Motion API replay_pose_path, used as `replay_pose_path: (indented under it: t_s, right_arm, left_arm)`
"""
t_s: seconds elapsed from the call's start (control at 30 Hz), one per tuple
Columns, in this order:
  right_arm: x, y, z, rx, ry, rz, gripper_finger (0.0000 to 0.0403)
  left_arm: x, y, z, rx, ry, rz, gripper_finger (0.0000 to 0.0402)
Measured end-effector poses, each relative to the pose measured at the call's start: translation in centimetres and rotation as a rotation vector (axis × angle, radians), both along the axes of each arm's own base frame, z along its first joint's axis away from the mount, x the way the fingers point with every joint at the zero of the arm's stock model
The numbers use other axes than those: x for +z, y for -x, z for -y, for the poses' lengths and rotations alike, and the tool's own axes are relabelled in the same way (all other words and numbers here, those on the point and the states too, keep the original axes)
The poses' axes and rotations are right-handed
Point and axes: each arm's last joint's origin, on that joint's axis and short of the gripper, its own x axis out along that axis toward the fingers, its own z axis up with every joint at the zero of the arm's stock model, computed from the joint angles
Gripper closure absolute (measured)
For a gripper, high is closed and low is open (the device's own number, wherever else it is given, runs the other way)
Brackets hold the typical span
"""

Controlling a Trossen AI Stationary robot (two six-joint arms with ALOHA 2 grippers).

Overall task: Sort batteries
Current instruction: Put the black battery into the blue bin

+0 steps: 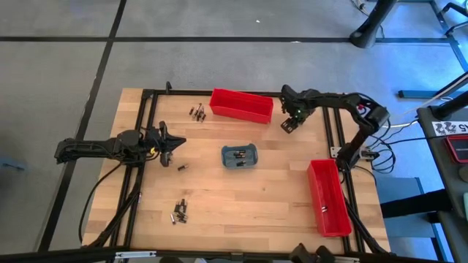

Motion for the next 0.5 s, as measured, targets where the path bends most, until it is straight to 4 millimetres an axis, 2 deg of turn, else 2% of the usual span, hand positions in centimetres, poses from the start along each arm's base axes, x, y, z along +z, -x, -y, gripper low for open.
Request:
replay_pose_path:
  t_s: [0.23,0.4,0.5]
  right_arm:
    - [-0.5,-0.3,-0.2,0.039,-0.092,0.058,0.0300]
    - [-0.5,-0.5,-1.0,0.063,-0.117,0.016,0.0382]
    - [-0.6,-0.8,-1.7,0.094,-0.097,-0.037,0.0394]
  left_arm:
    - [0.0,0.0,0.0,-0.001,0.000,-0.004,0.0400]
    - [-0.1,0.0,0.0,-0.001,0.025,-0.005,0.0400]
    - [-0.1,0.0,0.0,-0.001,0.026,-0.006,0.0400]
